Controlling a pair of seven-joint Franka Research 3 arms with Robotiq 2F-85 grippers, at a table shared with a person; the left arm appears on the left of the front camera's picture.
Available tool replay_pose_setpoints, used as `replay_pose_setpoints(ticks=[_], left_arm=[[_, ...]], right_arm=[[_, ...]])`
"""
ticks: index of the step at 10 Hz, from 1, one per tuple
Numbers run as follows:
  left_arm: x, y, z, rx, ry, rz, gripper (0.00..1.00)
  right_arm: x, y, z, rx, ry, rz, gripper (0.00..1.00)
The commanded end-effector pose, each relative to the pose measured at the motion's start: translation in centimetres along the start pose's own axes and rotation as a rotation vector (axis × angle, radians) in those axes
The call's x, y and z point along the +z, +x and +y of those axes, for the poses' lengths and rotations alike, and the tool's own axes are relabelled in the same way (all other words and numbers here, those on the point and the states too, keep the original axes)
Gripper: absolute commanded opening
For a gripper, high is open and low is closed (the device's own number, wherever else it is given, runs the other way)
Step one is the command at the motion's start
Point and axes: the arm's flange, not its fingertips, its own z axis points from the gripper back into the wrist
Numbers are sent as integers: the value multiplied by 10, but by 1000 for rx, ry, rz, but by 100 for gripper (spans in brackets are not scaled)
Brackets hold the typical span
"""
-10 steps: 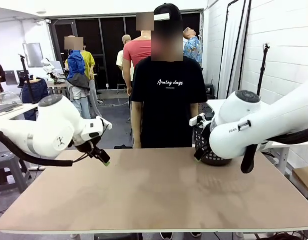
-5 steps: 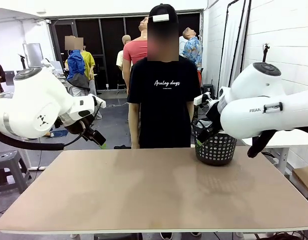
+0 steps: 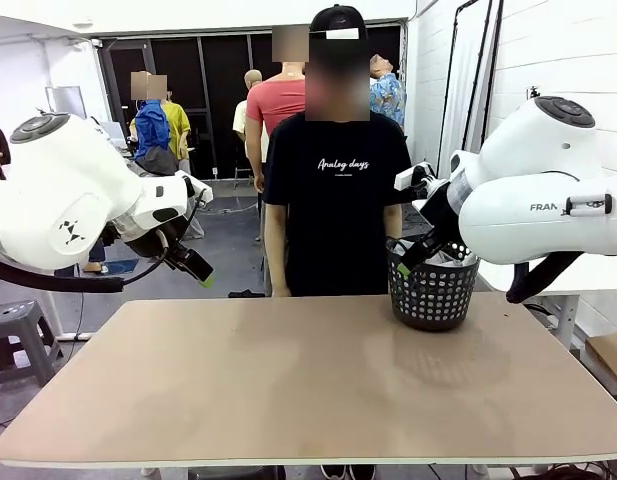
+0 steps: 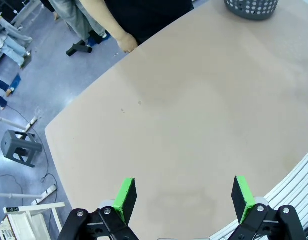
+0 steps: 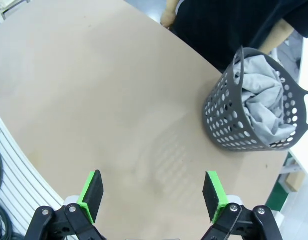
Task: Fold the training pants.
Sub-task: Grab both ends of the Training pants handed by a person.
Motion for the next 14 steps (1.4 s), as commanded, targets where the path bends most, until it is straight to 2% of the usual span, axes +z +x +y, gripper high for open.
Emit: replay_pose_setpoints(ticks=[1,3,4,5,14], left_arm=[[3,-4,-7,37,65,1,100],[3,-4,-8,47,75,-2,100],[6,2,-5,14,25,-9,100],[6,2,-5,14,25,-9,100],[6,2,-5,14,25,-9,100]], right_arm=[[1,-5,-1,6,-12,-3,100],[2,-7,2,-12,-27,6,100],[0,-9,2,-35,-56,13,100],[3,1,-2,-3,-10,-5,100],[3,1,-2,-3,-10,-5,100]])
